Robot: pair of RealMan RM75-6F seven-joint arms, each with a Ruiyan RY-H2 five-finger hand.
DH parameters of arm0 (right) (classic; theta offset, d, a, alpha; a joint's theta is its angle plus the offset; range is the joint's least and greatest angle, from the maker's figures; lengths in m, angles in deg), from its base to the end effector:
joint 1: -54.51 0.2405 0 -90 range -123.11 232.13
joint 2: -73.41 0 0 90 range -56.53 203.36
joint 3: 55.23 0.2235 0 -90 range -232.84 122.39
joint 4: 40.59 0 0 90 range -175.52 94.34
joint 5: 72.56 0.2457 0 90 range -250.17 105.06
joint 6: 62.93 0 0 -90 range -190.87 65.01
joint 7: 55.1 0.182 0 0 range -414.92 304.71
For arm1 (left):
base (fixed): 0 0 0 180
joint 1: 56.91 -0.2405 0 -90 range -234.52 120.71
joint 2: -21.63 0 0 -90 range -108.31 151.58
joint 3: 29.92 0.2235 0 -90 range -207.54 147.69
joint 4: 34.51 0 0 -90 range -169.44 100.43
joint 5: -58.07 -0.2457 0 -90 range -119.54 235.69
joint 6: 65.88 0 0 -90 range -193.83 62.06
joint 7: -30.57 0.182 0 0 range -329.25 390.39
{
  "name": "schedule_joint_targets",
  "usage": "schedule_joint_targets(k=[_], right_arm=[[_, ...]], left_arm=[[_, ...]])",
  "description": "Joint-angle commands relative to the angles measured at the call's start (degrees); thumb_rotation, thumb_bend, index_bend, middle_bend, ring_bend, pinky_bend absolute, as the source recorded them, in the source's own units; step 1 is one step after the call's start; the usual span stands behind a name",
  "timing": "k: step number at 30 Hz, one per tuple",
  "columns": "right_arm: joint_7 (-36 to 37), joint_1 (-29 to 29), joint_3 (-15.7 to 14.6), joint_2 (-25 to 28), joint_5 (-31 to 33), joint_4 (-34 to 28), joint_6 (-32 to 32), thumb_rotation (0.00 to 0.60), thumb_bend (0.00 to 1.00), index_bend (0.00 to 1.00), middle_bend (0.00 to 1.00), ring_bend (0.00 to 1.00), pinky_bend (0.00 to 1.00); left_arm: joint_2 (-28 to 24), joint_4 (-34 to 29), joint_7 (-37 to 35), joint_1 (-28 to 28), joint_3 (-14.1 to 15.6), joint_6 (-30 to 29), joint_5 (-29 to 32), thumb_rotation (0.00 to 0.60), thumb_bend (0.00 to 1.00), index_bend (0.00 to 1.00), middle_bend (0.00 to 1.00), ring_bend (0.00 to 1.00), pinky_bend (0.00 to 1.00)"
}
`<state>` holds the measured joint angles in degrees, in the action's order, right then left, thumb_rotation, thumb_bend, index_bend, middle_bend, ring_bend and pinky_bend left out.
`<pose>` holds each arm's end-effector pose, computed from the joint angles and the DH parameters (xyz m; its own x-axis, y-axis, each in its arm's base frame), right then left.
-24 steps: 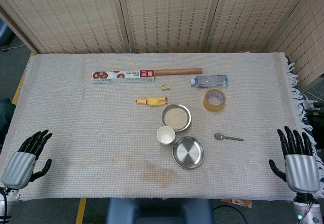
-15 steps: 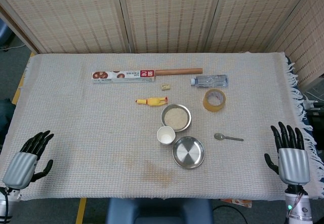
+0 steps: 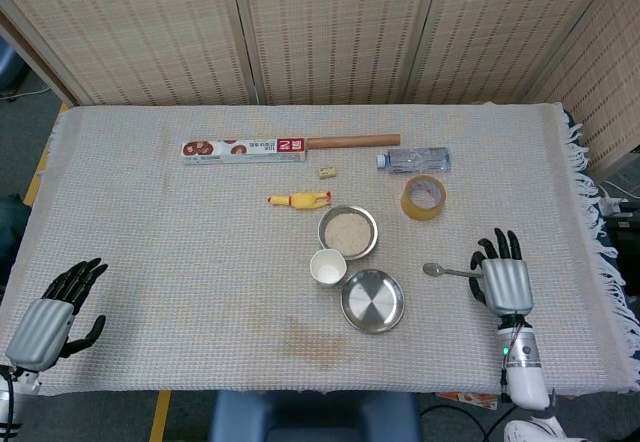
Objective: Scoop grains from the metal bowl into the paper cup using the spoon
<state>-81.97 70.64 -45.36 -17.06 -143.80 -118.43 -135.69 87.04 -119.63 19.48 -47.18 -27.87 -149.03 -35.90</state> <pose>-0.2674 -0.2963 -0.0111 0.5601 -0.1081 0.8214 -0.8236 0.0346 0.5661 -0.2930 0.2233 0.0888 0.3405 0.1093 0.9339 0.9277 -0.2009 -0.3147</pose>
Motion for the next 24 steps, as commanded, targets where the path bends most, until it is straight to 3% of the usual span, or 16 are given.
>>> schedule_joint_targets(k=[1,13,24], right_arm=[[0.0,1.8,0.4,-2.7,1.4,3.4,2.0,0.6,0.28,0.54,0.25,0.0,0.0],[-0.7,4.8,0.7,-6.0,3.6,9.4,6.0,0.6,0.3,0.52,0.25,0.0,0.0],[-2.2,5.8,0.6,-6.6,6.3,10.5,8.3,0.6,0.3,0.5,0.25,0.0,0.0]], left_arm=[[-0.2,0.0,-0.3,0.0,0.1,0.1,0.1,0.6,0.46,0.0,0.0,0.0,0.12],[-0.4,0.0,-0.8,0.0,0.3,0.3,0.1,0.6,0.46,0.0,0.0,0.0,0.12],[-0.6,0.0,-0.8,0.1,0.5,0.7,0.3,0.6,0.46,0.0,0.0,0.0,0.13]])
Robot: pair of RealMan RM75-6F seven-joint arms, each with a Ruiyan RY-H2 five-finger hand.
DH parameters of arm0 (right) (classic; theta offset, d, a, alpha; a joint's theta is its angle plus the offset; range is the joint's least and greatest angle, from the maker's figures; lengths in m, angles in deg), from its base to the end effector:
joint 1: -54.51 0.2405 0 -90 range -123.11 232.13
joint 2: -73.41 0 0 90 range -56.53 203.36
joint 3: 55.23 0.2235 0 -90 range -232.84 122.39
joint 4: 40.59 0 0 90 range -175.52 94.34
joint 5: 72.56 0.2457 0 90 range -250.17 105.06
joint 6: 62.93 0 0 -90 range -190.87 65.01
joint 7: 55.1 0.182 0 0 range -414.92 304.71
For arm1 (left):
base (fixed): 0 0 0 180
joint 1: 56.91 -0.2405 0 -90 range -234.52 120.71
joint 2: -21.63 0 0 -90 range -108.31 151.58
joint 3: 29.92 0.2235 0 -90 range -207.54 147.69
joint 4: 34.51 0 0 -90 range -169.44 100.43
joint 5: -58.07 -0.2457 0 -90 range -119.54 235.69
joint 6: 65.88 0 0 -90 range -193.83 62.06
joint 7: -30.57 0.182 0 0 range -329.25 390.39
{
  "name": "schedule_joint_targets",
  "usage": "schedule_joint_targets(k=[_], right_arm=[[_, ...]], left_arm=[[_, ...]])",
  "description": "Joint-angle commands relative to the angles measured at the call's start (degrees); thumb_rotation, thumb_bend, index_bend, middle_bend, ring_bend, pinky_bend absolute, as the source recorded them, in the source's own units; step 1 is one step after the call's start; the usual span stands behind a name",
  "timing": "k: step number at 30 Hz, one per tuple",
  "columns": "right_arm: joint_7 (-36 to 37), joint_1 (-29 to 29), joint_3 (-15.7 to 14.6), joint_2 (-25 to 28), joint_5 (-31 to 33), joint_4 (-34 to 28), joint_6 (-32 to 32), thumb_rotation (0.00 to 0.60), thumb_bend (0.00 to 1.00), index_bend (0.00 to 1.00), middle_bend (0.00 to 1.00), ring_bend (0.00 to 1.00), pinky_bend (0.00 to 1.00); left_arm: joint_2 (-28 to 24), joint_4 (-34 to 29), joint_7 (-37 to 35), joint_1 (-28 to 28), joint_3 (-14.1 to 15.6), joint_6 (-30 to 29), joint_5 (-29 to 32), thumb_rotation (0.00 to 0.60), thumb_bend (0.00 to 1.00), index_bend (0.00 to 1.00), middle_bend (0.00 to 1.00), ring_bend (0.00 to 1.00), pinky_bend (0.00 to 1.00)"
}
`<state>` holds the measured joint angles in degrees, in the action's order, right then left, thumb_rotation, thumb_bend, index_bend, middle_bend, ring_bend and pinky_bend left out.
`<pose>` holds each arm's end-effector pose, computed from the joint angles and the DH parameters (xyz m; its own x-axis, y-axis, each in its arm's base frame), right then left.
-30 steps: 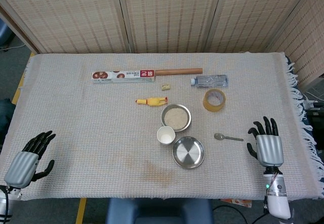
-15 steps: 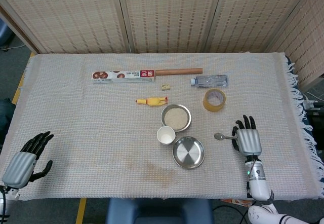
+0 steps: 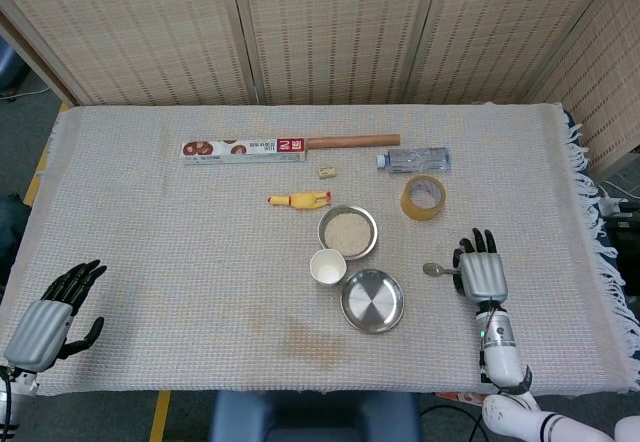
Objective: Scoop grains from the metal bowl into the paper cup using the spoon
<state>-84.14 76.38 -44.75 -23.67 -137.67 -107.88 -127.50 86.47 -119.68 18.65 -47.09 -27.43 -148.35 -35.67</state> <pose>-0.2792 -0.3234 -0.0489 0.5972 -0.2162 0.7724 -0.7884 0.0190 0.6149 -0.2965 0.2220 0.0893 0.3374 0.1283 0.9326 0.9309 -0.1931 -0.3102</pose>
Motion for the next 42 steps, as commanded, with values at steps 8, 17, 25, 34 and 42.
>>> schedule_joint_targets(k=[8,17,25,34,42], right_arm=[[0.3,0.3,-0.3,0.0,0.6,-0.1,0.3,0.6,0.31,0.5,0.25,0.0,0.0],[0.7,0.9,-0.6,-0.7,0.8,0.4,0.7,0.6,0.31,0.5,0.25,0.0,0.0],[0.8,1.1,-0.8,-1.0,0.8,0.6,0.4,0.6,0.31,0.51,0.25,0.0,0.0],[0.8,1.2,-1.0,-1.2,0.8,0.8,0.1,0.6,0.32,0.54,0.25,0.0,0.0],[0.5,1.3,-1.2,-1.2,0.7,0.8,-0.2,0.6,0.32,0.57,0.31,0.0,0.0]], left_arm=[[0.0,0.0,-0.1,0.1,0.0,0.2,0.1,0.6,0.46,0.0,0.0,0.0,0.12],[-0.1,-0.1,0.0,0.1,0.0,0.2,0.1,0.6,0.46,0.0,0.0,0.0,0.13],[-0.1,0.0,-0.3,0.1,0.0,0.3,0.2,0.6,0.46,0.0,0.0,0.0,0.13],[-0.2,-0.1,-0.3,0.1,0.1,0.2,0.1,0.6,0.47,0.0,0.0,0.0,0.13],[-0.2,-0.1,-0.4,0.1,0.1,0.0,-0.1,0.6,0.47,0.0,0.0,0.0,0.13]])
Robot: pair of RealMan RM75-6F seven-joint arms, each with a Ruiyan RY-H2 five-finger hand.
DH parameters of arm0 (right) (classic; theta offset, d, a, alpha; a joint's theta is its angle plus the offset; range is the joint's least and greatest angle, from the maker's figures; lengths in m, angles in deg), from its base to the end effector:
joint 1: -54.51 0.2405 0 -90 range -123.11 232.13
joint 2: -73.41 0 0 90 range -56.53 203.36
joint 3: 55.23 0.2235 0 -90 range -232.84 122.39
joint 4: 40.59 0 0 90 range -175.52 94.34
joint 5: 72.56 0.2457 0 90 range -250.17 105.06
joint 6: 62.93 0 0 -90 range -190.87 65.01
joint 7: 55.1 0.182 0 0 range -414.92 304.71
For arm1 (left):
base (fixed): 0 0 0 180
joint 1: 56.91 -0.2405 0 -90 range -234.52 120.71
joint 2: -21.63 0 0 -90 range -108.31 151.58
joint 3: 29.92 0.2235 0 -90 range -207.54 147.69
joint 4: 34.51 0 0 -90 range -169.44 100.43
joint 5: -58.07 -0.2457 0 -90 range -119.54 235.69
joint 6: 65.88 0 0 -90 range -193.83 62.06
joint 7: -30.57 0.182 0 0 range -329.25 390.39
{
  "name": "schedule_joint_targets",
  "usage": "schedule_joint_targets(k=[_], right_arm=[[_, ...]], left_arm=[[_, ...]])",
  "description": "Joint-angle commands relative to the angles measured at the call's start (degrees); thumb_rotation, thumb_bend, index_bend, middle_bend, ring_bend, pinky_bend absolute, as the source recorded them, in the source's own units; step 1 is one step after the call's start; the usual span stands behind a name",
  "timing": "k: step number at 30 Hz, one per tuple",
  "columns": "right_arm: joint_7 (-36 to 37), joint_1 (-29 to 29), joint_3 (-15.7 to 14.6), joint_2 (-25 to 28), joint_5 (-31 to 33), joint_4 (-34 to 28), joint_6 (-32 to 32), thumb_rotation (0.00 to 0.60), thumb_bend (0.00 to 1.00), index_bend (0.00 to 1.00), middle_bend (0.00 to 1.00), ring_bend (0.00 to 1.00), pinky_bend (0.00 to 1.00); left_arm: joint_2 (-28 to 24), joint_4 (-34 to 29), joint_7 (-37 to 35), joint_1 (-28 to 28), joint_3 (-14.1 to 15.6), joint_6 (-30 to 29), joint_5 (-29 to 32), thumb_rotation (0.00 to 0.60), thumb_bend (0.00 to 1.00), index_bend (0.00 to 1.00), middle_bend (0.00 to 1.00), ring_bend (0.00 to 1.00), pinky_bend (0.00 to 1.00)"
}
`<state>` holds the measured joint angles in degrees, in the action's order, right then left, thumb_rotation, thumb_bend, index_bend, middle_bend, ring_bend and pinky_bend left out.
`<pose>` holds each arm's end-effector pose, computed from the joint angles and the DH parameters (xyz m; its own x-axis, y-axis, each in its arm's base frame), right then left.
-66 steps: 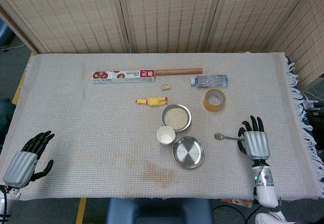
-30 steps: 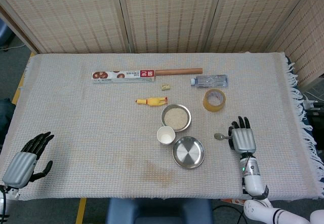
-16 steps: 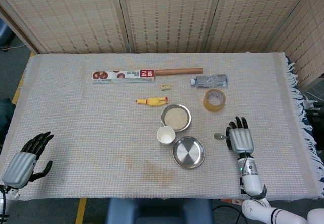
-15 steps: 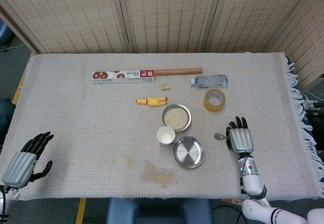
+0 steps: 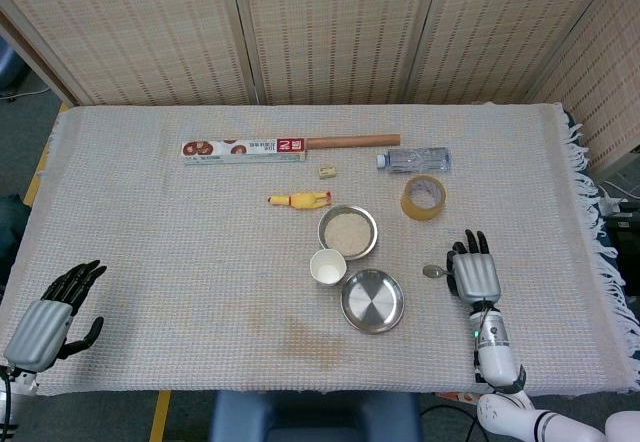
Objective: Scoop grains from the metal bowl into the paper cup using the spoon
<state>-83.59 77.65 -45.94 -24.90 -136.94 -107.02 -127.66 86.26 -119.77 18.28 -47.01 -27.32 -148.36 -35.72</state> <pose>-0.2739 -0.3233 -0.0579 0.5912 -0.2227 0.7752 -0.7948 0.0024 0.6068 -0.2965 0.2219 0.0900 0.3338 0.1306 0.9336 0.9320 -0.1940 -0.3061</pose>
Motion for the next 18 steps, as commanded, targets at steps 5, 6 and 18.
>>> schedule_joint_targets(k=[5,6,18], right_arm=[[0.1,0.0,-0.1,0.2,-0.2,-0.2,-0.3,0.6,0.33,0.61,0.35,0.0,0.0],[0.1,0.0,-0.2,0.2,-0.3,-0.1,-0.4,0.6,0.33,0.61,0.36,0.0,0.0],[-0.8,0.2,0.0,-0.6,-0.3,1.0,-1.1,0.6,0.33,0.76,0.51,0.09,0.0]], left_arm=[[0.0,-0.1,0.0,0.0,0.0,-0.1,-0.1,0.6,0.47,0.0,0.0,0.0,0.13],[0.0,-0.1,0.0,0.0,0.0,-0.1,-0.1,0.6,0.47,0.0,0.0,0.0,0.13],[-0.1,-0.1,0.1,-0.1,0.1,-0.1,-0.1,0.6,0.47,0.0,0.0,0.0,0.13]])
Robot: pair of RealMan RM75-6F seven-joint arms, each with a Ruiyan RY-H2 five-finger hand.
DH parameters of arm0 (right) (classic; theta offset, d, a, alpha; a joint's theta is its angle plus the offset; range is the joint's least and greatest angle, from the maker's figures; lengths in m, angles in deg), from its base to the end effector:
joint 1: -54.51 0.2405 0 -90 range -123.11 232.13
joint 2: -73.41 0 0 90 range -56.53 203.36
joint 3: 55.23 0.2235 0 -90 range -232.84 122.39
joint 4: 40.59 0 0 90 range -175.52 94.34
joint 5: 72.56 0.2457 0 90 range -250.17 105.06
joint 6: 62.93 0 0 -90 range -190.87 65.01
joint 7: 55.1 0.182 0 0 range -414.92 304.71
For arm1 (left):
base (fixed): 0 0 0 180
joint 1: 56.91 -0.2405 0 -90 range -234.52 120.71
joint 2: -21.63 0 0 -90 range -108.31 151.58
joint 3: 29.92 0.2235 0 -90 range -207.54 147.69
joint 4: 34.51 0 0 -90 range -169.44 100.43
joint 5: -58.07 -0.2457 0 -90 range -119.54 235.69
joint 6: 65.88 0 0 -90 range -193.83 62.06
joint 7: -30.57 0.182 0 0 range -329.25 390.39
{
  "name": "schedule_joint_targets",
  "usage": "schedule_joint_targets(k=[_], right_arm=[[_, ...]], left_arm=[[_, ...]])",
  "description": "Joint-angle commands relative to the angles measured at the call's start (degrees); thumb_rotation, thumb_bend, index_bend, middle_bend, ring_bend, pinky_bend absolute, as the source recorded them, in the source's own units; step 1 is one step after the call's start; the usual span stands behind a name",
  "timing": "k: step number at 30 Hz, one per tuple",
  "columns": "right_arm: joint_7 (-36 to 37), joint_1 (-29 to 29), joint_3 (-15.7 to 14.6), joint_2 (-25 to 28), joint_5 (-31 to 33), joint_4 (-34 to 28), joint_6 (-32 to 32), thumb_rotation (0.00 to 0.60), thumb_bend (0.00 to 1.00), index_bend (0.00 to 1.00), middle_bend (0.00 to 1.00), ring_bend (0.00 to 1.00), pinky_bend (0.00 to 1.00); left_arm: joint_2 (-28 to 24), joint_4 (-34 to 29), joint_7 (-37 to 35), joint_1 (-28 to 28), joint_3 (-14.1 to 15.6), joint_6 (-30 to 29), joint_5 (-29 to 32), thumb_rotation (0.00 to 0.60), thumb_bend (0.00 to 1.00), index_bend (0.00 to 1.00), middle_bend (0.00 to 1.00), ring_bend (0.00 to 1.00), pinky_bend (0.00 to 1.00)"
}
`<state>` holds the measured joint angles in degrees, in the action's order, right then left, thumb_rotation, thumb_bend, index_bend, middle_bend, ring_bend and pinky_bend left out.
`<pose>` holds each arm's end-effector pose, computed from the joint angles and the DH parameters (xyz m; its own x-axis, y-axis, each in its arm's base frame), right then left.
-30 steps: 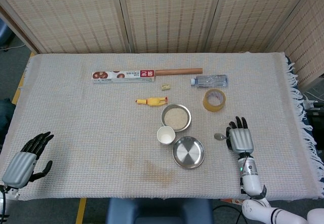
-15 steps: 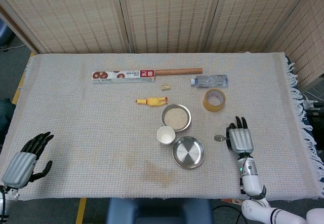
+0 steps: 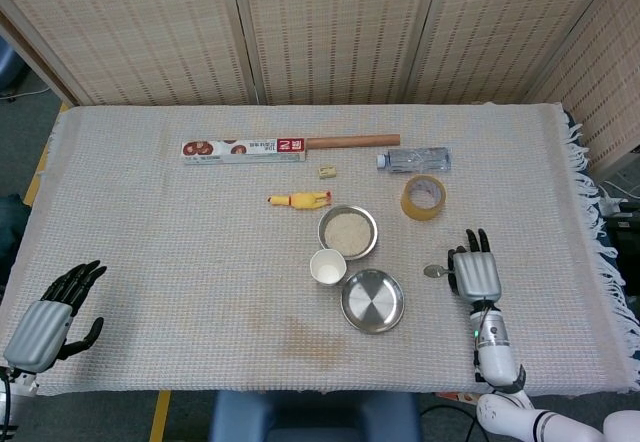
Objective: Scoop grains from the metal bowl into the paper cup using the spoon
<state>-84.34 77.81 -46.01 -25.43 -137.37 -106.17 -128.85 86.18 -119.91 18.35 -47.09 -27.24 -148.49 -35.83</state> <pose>-0.2729 -0.3248 -0.0559 0.6112 -0.2009 0.7655 -0.7811 0.0028 0.6244 -0.2961 0.2210 0.0901 0.3338 0.1306 0.9335 0.9319 -0.1949 -0.3060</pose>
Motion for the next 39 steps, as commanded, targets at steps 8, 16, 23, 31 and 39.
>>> schedule_joint_targets(k=[8,16,23,31,39], right_arm=[[-0.3,0.0,0.3,-0.4,0.4,0.3,-0.2,0.6,0.34,0.82,0.56,0.14,0.03],[-0.3,0.0,0.3,-0.2,0.5,0.1,-0.3,0.6,0.34,0.83,0.56,0.14,0.03],[0.0,-0.1,0.9,1.3,0.5,-1.9,-0.9,0.6,0.34,0.83,0.56,0.14,0.03],[-2.7,1.0,2.9,6.7,0.3,-9.3,-1.9,0.6,0.34,0.83,0.56,0.14,0.03],[-11.8,6.8,6.5,9.5,1.3,-16.1,-0.7,0.6,0.34,0.83,0.56,0.14,0.03]], left_arm=[[-0.1,-0.1,0.0,0.0,0.0,0.0,0.0,0.6,0.47,0.0,0.0,0.0,0.13],[-0.1,-0.2,0.2,0.0,0.0,0.1,0.0,0.6,0.47,0.0,0.0,0.0,0.13],[-0.1,-0.2,0.2,0.0,0.0,0.1,0.0,0.6,0.47,0.0,0.0,0.0,0.13],[-0.1,-0.3,0.2,0.1,0.1,0.4,0.0,0.6,0.47,0.0,0.0,0.0,0.13],[0.0,-0.6,0.7,0.1,0.2,0.4,-0.2,0.6,0.47,0.0,0.0,0.0,0.13]])
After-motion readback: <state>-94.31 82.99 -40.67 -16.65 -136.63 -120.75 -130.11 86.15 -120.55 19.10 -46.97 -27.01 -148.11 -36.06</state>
